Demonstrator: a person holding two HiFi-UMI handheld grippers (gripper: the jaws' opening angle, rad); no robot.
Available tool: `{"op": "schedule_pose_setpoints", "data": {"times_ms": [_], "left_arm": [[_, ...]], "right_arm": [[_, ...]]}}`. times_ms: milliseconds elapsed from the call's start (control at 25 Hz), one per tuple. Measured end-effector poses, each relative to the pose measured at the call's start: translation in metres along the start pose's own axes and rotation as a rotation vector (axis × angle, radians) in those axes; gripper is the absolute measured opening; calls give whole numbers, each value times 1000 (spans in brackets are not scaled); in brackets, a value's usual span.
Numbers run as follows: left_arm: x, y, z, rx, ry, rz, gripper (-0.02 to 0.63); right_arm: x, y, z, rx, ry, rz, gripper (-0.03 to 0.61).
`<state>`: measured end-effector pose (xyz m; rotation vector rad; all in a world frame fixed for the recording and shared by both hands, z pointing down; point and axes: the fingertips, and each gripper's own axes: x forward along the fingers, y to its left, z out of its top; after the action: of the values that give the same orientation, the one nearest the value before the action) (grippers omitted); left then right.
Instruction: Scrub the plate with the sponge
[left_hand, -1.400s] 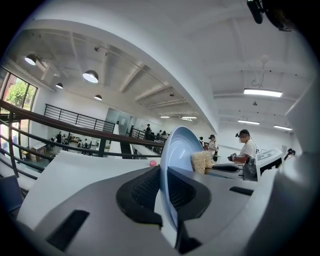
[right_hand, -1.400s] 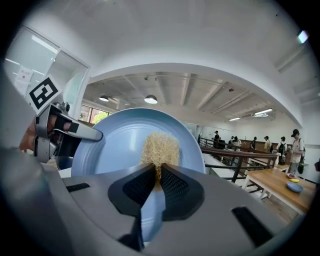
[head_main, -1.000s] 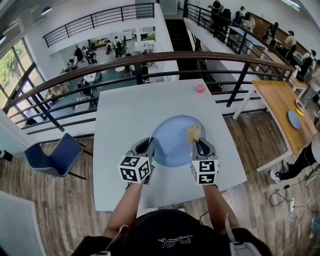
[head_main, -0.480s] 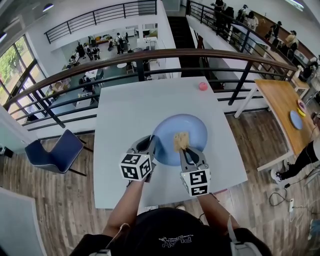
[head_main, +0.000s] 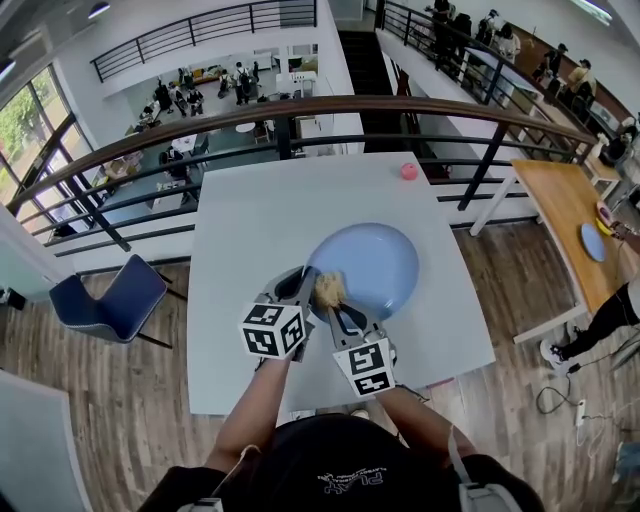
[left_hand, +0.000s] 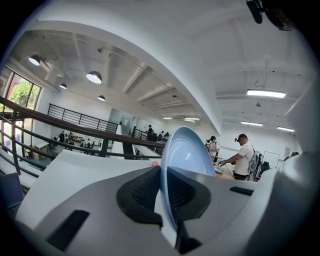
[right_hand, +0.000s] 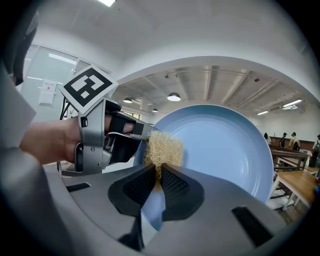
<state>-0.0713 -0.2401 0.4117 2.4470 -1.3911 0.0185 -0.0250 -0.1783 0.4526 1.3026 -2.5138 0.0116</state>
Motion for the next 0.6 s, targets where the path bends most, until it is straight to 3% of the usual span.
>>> {"op": "schedule_pose_setpoints", "data": {"times_ms": [600], "left_arm": [[-4,6,2,-6,-4,-8,28]], "right_arm": [[6,7,-18,-44,55,3,44]]}}
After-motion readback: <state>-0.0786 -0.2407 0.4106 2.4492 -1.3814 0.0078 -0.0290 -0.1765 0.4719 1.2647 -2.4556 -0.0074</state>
